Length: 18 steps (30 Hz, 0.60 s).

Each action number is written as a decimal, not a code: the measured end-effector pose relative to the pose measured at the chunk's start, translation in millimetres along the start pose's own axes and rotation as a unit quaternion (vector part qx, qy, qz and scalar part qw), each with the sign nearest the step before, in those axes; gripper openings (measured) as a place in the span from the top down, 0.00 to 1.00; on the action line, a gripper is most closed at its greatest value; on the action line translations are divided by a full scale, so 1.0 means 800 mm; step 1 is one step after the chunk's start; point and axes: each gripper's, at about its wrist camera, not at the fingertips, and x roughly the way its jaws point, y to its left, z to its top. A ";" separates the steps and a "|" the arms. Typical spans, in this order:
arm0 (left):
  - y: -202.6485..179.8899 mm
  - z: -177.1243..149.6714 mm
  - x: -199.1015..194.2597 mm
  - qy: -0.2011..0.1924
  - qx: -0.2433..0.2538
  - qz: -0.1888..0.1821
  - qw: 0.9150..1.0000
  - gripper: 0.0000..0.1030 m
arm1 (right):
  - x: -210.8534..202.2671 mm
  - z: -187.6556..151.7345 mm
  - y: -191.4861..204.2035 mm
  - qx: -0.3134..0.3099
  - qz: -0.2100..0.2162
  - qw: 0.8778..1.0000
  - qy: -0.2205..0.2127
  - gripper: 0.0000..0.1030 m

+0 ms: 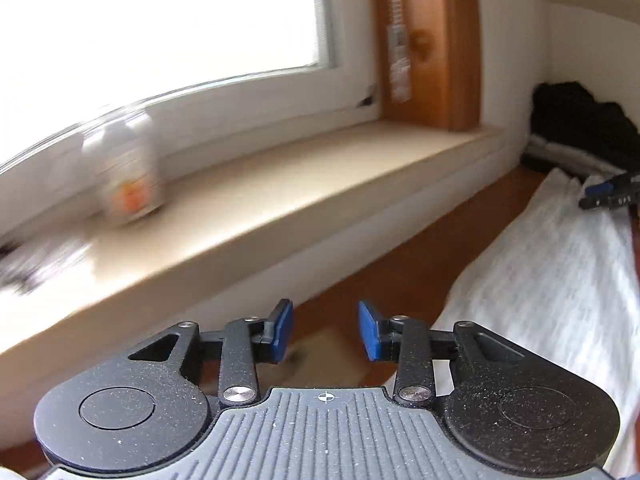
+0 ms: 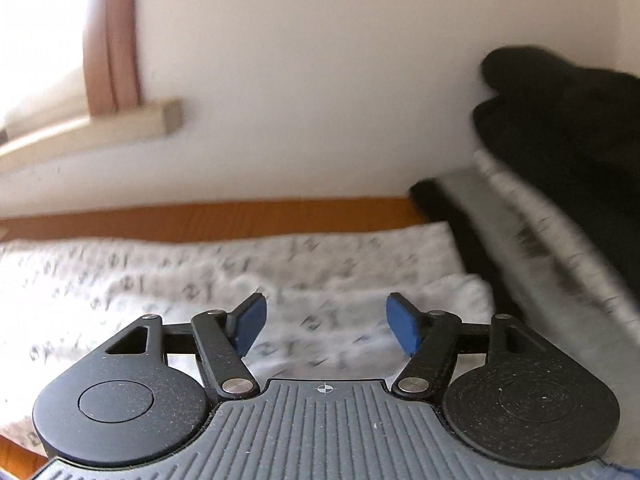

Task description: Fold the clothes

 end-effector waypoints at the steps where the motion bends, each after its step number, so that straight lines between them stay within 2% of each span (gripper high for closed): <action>1: 0.009 -0.010 -0.010 0.007 0.000 0.009 1.000 0.62 | 0.002 -0.002 0.001 -0.002 -0.001 1.000 0.002 0.36; 5: 0.038 -0.056 -0.041 0.044 -0.003 0.037 0.998 0.61 | 0.000 -0.008 0.005 0.006 0.004 1.000 0.006 0.33; 6: 0.044 -0.067 -0.048 0.049 -0.007 0.042 0.998 0.58 | 0.003 -0.007 0.003 0.006 0.007 1.000 0.008 0.30; 8: 0.056 -0.088 -0.061 0.059 -0.016 0.051 0.997 0.47 | 0.007 -0.006 0.003 0.004 0.014 1.000 0.011 0.25; 13: 0.082 -0.124 -0.083 0.060 -0.048 0.033 0.996 0.46 | 0.012 -0.006 0.003 0.004 0.012 1.000 0.014 0.21; 14: 0.083 -0.125 -0.085 0.054 -0.050 0.029 0.997 0.52 | 0.012 -0.006 0.003 0.005 0.012 1.000 0.014 0.21; 15: 0.084 -0.126 -0.086 0.048 -0.052 0.026 0.997 0.65 | 0.012 -0.005 0.003 0.005 0.012 1.000 0.014 0.21; 16: 0.085 -0.127 -0.088 0.042 -0.054 0.022 0.997 0.98 | 0.012 -0.005 0.002 0.005 0.013 1.000 0.014 0.21; 18: 0.086 -0.120 -0.094 0.018 -0.054 0.040 0.998 0.99 | 0.012 -0.005 0.003 0.005 0.012 1.000 0.014 0.20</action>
